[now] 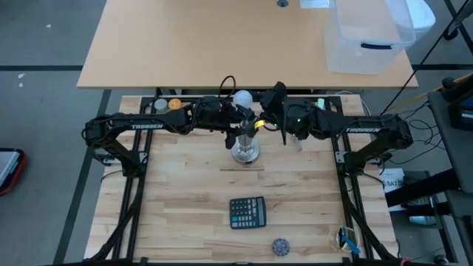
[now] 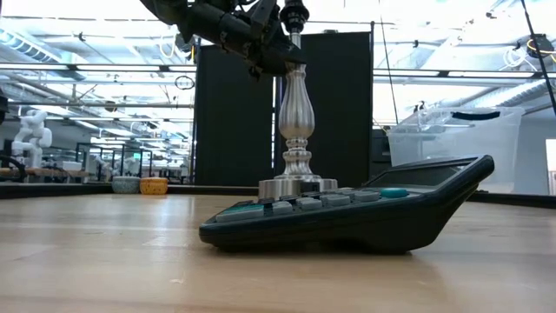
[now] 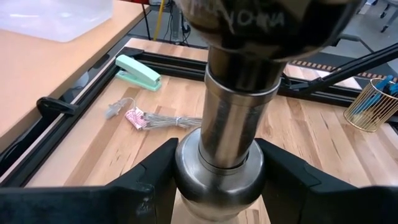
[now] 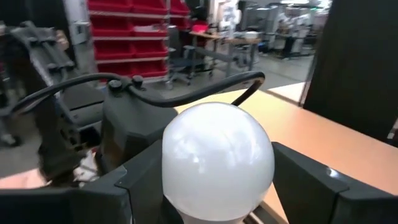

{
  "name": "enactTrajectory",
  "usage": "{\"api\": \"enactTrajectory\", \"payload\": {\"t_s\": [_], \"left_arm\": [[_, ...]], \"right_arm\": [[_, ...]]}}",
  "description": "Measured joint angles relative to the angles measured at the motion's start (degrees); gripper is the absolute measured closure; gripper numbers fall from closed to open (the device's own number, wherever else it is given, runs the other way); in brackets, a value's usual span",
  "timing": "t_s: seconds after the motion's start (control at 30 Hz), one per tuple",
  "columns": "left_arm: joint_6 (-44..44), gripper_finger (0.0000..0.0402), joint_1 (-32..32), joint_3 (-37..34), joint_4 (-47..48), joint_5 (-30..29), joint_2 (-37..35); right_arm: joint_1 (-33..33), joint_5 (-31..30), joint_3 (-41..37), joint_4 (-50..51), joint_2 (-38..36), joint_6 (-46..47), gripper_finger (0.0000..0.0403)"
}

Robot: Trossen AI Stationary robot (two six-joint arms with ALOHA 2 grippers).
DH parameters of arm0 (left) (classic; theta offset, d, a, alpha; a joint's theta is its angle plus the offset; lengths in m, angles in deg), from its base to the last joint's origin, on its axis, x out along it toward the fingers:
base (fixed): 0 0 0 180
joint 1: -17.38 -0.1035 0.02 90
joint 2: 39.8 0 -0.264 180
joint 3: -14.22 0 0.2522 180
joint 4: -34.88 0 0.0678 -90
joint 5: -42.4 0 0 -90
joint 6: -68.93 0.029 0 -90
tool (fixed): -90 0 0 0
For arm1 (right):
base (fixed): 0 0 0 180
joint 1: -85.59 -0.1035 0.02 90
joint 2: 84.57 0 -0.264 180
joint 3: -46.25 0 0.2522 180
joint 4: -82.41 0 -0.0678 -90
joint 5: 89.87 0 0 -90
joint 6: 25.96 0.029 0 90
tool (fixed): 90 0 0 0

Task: Screw lightbulb
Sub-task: Remove the light bulb from the lamp

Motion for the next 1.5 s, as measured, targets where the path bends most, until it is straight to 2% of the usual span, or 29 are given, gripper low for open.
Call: {"api": "enactTrajectory", "payload": {"t_s": [0.37, 0.87, 1.0, 1.1, 1.3, 1.5], "left_arm": [[0.47, 0.0223, 0.44, 0.02, 0.22, 0.99, 0.06], [-1.41, 0.0223, 1.51, 0.02, 0.10, 0.58, 0.06], [-2.26, 0.0223, 1.51, 0.02, -0.13, 0.59, 0.08], [-2.94, 0.0223, 1.51, 0.00, -0.17, 0.60, 0.08], [-3.57, 0.0223, 1.52, -0.02, -0.06, 0.63, 0.08], [-3.68, 0.0223, 1.21, -0.04, -0.02, 1.00, 0.06]], "right_arm": [[7.51, 22.74, 0.00, 6.64, -3.43, -3.10, 0.0150], [19.04, 49.84, -0.06, 6.93, -3.76, -7.19, 0.0148], [21.91, 55.23, -0.07, 7.09, -3.76, -5.65, 0.0132], [23.01, 56.93, -0.09, 7.08, -3.76, -3.99, 0.0109], [22.82, 55.83, -0.15, 7.10, -3.74, -3.02, 0.0056], [21.51, 55.25, -0.22, 4.43, -4.65, 0.08, 0.0034]]}}
